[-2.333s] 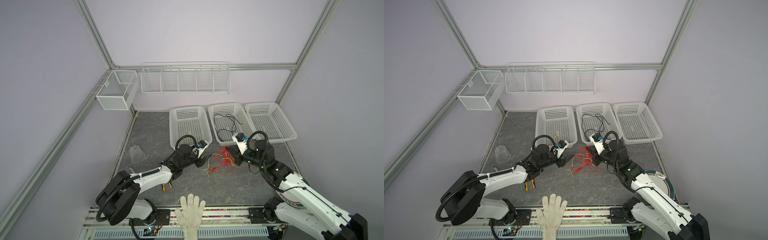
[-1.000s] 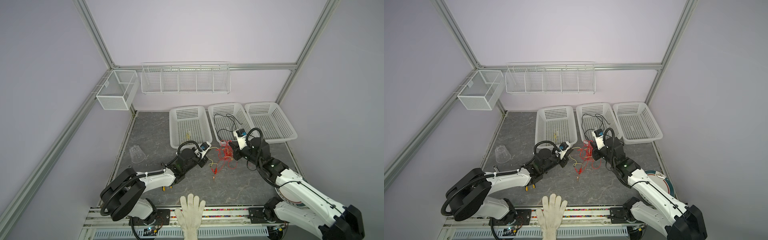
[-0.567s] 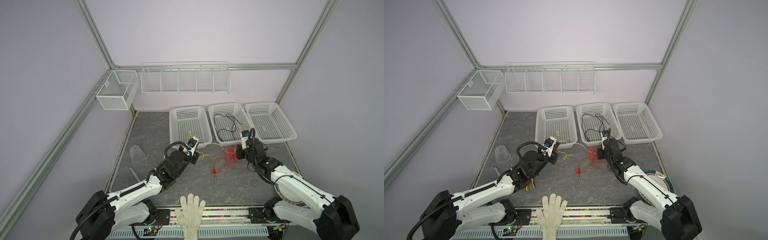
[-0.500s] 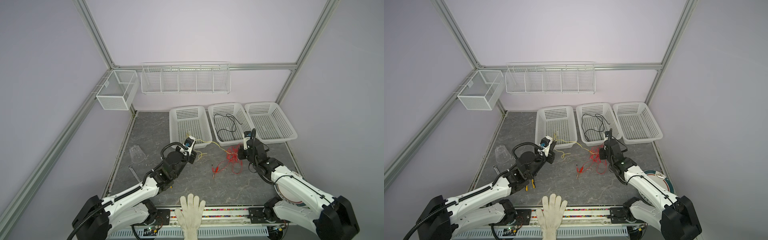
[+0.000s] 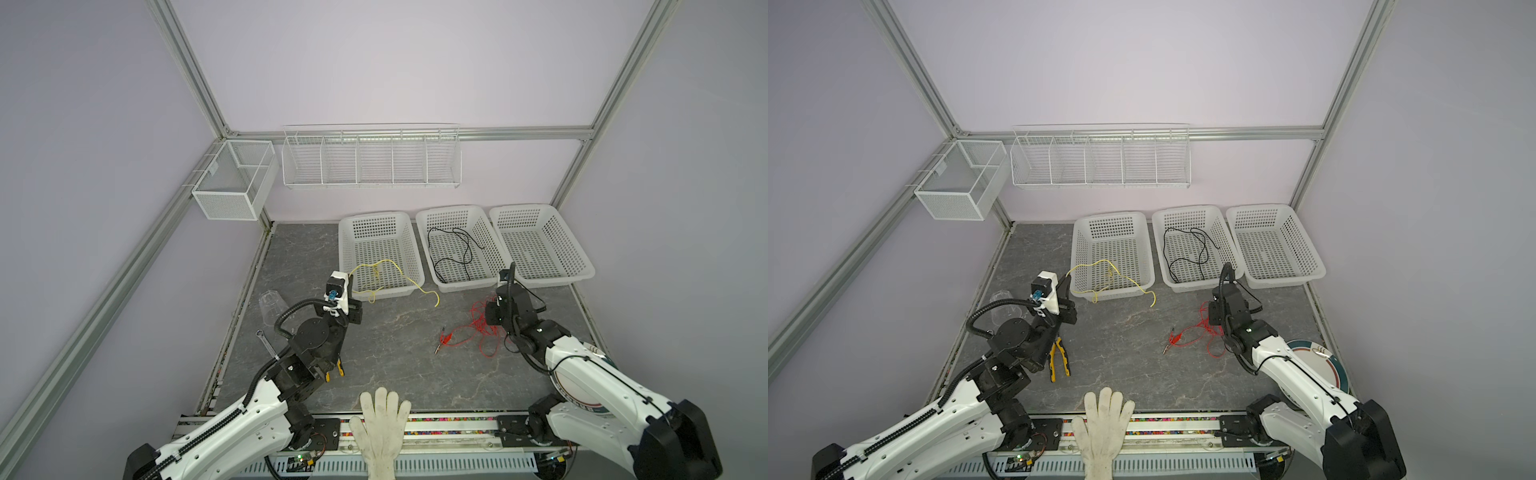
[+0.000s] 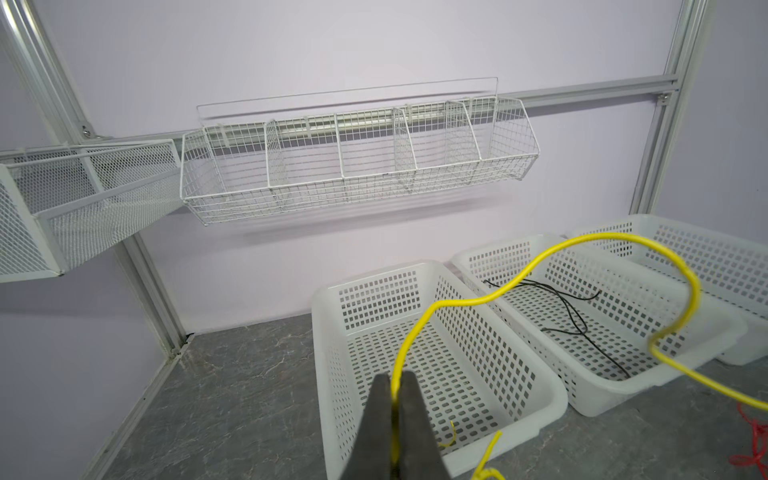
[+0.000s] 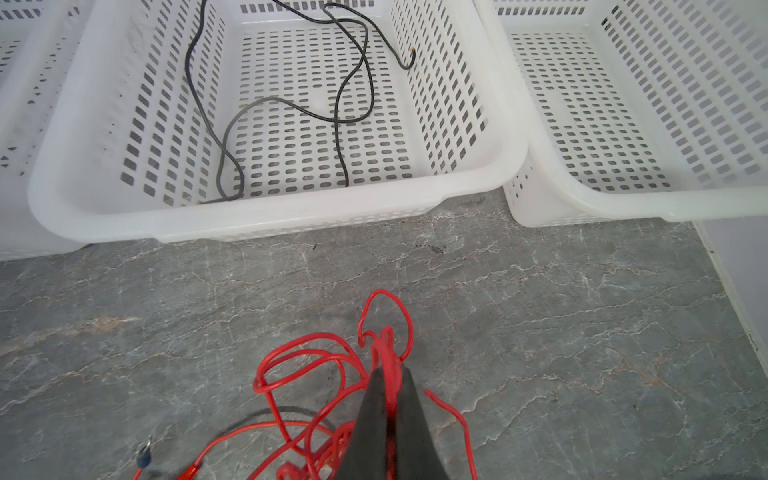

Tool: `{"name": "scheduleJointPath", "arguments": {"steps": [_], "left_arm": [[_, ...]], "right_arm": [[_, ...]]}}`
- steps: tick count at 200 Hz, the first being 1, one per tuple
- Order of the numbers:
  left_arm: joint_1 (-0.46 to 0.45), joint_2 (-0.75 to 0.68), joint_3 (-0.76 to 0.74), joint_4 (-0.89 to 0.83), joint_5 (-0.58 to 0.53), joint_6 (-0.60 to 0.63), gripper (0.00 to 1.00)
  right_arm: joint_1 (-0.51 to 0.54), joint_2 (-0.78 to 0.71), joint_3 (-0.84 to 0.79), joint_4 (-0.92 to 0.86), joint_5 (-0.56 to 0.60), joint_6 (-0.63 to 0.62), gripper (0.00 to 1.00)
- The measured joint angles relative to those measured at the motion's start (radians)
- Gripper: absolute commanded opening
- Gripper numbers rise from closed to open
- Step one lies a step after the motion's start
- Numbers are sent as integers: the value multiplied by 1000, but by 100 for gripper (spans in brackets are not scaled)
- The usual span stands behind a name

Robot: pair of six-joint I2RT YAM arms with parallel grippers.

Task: Untangle the cables
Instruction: 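Lower the yellow wire into the basket nearest the left gripper and release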

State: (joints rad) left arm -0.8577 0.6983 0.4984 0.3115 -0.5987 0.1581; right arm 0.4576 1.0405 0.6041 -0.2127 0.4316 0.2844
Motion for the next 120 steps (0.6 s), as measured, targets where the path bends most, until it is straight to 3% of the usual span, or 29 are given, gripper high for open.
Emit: {"name": "scheduleJointPath", "arguments": {"steps": [46,120], "left_arm": [[13,58,13,-4,-35,-23,0],[209,383,198,-37,-18,-159,0]], "right_arm": [[0,-31,-27,47,-108,-8,6],[0,-30,-27,131,-304,-54,6]]}}
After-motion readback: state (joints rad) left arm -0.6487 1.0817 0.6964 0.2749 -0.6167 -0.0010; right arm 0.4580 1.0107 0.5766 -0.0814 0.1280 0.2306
